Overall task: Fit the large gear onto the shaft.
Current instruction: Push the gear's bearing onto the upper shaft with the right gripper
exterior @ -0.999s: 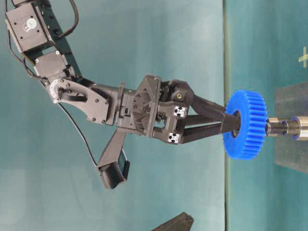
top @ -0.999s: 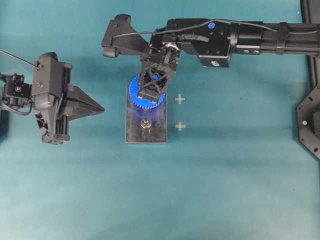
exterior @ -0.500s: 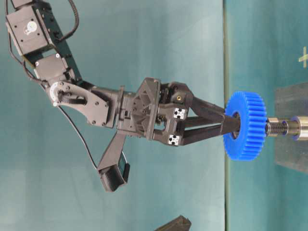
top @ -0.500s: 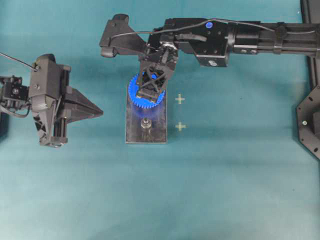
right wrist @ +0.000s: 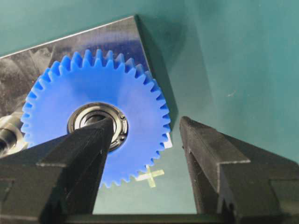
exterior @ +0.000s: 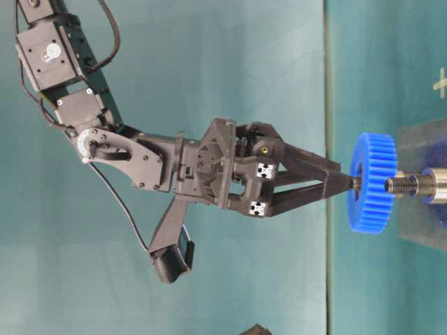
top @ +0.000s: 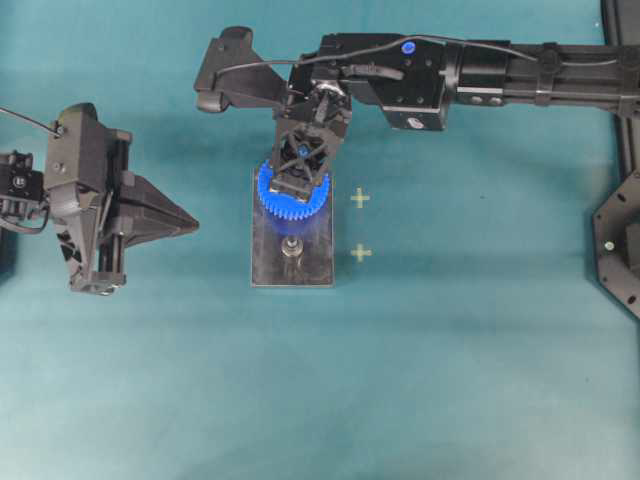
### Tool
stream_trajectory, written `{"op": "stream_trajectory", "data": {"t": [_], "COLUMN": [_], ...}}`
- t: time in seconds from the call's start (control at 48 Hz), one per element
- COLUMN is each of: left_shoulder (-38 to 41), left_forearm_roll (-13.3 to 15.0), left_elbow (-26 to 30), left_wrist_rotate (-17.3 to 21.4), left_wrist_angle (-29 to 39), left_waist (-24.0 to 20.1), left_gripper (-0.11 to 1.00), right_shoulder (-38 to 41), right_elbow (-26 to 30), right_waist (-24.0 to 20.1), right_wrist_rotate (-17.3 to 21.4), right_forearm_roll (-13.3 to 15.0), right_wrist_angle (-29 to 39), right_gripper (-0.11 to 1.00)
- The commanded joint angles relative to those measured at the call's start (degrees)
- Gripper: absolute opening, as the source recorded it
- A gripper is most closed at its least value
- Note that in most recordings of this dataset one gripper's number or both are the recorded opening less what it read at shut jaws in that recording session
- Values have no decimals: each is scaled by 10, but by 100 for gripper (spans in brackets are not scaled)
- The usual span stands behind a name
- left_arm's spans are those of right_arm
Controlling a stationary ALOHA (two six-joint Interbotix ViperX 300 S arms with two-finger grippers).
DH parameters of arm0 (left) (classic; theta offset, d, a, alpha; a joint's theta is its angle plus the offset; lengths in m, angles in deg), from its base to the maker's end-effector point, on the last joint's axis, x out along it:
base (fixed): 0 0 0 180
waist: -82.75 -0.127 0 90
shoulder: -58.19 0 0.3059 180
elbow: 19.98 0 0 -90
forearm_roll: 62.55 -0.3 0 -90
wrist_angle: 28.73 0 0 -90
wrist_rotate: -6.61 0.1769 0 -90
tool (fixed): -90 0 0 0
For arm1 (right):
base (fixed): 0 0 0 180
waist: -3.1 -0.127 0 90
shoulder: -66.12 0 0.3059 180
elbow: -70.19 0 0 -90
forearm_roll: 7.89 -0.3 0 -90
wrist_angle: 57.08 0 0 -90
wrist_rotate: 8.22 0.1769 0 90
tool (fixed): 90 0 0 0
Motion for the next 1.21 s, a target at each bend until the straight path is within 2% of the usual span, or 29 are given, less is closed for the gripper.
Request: {"op": "stream_trajectory", "data": {"t": [0.0, 0.437, 1.187], "left_shoulder": [-5, -5, -10], "left_forearm_roll": [-1, -1, -2], "left_elbow": [4, 2, 1], "left_wrist_rotate": [0, -1, -1], "left_wrist_angle": [-4, -4, -4], "left_waist": [1, 1, 1], "left_gripper": [0, 0, 0], "right_shoulder": [-25, 30, 7], "right_elbow": [16, 72, 77], "right_waist": [-6, -42, -11], "right_wrist_rotate": [-4, -5, -22], "right_forearm_roll": [-3, -5, 9], "right_wrist_angle": [5, 9, 39], "right_gripper": [65, 65, 65]}}
